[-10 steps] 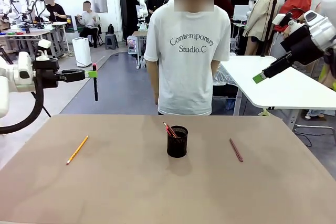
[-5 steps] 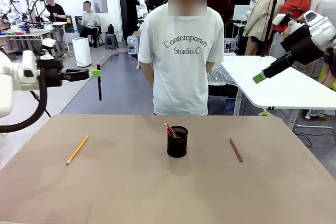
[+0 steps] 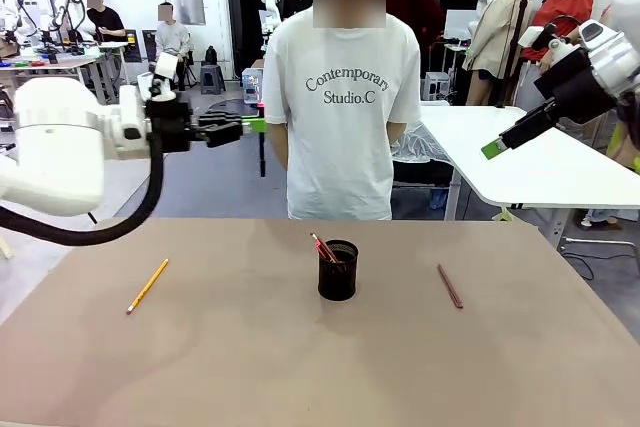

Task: Place the pens into the pen holder.
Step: Pick up a writing instrument from the table and place it into the Pen holder.

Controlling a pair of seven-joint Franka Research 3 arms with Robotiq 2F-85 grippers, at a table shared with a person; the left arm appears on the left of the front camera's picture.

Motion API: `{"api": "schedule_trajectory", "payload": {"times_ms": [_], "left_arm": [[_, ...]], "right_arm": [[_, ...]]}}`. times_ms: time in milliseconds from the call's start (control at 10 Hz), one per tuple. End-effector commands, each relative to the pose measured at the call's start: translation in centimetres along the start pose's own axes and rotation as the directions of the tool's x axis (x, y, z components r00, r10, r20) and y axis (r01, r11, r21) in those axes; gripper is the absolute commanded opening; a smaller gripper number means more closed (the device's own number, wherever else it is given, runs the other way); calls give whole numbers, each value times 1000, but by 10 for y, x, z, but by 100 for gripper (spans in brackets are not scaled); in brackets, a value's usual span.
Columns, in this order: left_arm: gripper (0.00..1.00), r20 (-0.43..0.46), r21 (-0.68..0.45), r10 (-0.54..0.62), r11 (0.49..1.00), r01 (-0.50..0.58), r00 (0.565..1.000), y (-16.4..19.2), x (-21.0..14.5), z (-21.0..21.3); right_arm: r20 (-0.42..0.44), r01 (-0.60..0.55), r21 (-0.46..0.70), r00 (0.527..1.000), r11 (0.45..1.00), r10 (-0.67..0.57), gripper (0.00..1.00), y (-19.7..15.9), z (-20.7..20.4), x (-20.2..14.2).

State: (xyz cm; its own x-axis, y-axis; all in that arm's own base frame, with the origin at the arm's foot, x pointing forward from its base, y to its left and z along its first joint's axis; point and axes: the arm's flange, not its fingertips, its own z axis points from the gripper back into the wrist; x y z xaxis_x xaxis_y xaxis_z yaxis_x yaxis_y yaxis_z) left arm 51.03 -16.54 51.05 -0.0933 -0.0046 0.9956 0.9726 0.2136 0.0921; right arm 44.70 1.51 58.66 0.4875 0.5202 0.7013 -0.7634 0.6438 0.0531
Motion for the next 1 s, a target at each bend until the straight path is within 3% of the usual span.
{"api": "schedule_trajectory", "payload": {"times_ms": [0,400,500,600,700,900], "left_arm": [[0,74,-10,-120,993,121,990,-22,-7,-26],[0,106,-99,-160,980,170,981,-50,-40,-93],[0,128,-76,-175,980,186,976,-49,-47,-104],[0,217,20,-201,979,202,955,-49,-50,-116],[0,89,-121,-153,979,163,984,-59,-44,-99],[0,89,-121,-153,979,163,984,-59,-44,-99]], "right_arm": [[19,-1,14,1000,1000,0,100,0,0,0],[19,-1,14,1000,1000,0,100,0,0,0],[19,-1,14,1000,1000,0,100,0,0,0],[19,-1,14,1000,1000,0,100,0,0,0],[19,-1,14,1000,1000,0,100,0,0,0],[19,-1,14,1000,1000,0,100,0,0,0]]}}
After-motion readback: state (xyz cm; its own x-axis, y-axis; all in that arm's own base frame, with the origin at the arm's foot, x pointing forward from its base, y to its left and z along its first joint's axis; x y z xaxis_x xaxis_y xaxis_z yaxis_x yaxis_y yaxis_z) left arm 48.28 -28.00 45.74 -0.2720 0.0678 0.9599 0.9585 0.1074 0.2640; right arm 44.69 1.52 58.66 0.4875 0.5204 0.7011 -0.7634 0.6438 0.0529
